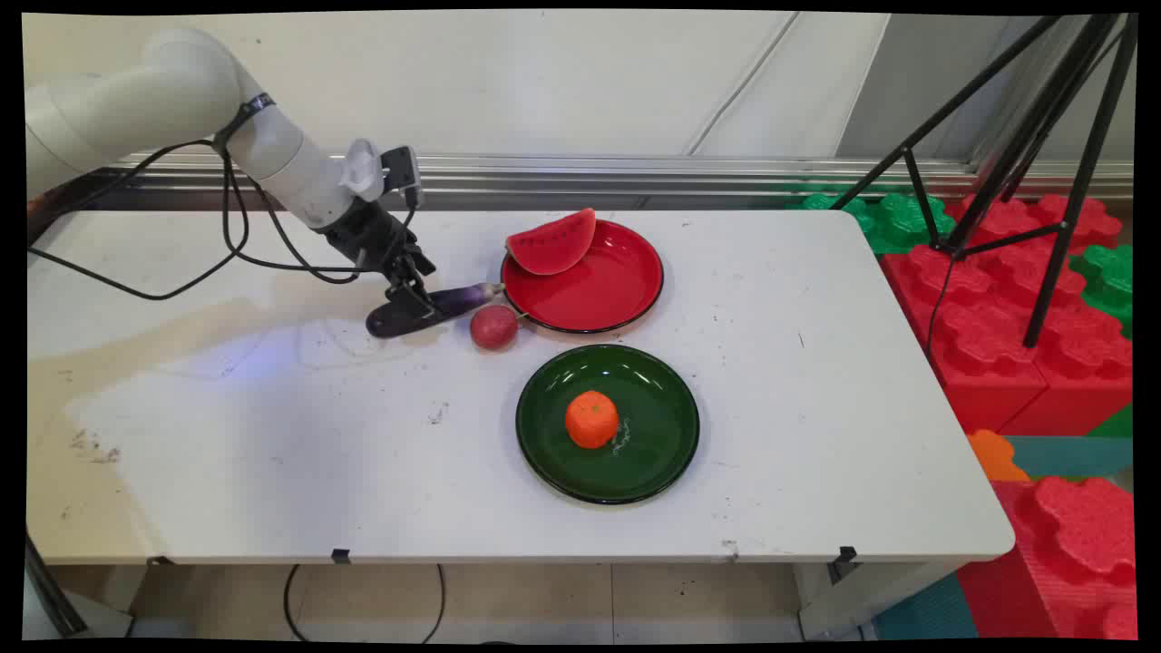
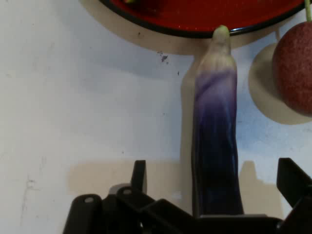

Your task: Pick up the mandarin from the green plate

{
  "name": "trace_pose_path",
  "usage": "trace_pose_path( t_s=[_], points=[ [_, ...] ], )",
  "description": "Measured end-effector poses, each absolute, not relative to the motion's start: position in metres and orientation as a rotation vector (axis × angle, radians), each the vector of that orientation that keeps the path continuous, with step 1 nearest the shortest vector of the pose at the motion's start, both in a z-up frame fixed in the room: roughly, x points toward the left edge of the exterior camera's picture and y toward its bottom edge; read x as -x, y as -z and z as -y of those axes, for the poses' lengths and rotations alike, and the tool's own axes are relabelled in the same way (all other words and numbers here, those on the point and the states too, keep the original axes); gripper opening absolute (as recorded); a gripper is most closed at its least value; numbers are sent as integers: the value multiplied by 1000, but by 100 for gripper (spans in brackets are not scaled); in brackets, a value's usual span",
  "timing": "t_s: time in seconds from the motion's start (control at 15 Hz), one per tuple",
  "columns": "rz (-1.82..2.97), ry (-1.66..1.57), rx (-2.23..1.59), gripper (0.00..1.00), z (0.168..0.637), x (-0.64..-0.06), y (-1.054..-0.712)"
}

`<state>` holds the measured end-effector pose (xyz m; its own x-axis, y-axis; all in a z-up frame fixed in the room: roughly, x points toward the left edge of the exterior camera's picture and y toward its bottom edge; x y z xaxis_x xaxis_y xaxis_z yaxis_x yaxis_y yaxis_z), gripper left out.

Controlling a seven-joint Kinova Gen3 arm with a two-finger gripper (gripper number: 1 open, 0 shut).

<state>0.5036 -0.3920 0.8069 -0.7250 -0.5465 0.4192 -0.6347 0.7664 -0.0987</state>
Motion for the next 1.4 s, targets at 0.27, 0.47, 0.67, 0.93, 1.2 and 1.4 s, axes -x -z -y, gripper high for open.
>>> trace_pose_path(
  t_s=[0.27,0.47,0.67,0.93,1.2,1.4],
  points=[
    [2586,-331,-883,100,386,-510,-814],
    [2573,-331,-852,100,378,-514,-826],
    [2550,-331,-810,100,368,-515,-843],
    [2512,-322,-730,100,352,-512,-872],
    [2482,-315,-659,100,341,-503,-894],
    [2461,-304,-605,100,335,-491,-908]
  ],
)
